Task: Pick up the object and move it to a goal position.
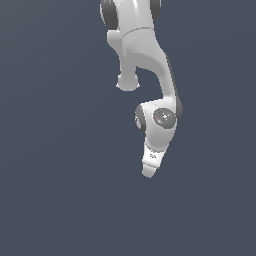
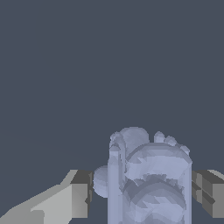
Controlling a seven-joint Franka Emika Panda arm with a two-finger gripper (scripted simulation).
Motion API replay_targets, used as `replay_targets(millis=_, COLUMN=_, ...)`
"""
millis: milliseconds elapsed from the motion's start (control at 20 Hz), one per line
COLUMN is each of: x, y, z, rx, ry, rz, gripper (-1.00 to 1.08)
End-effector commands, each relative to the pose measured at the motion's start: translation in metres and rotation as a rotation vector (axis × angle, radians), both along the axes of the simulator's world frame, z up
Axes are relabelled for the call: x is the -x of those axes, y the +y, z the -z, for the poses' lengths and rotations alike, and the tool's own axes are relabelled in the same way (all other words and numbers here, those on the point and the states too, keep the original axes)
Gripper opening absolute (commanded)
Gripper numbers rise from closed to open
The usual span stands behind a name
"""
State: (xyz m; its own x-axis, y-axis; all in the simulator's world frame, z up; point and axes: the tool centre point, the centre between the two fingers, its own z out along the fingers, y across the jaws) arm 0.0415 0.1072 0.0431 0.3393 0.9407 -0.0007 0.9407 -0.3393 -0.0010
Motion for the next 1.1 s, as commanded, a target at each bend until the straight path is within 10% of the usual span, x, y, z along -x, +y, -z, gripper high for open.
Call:
replay_targets(millis=0, x=0.000, y=0.001, z=-0.006, rx=0.000, ry=-0.001, rz=0.000, gripper=-1.00)
replay_targets(millis=1050, x=0.005, y=0.039, z=-0.196, rx=0.000, ry=-0.001, rz=-0.002, gripper=-1.00)
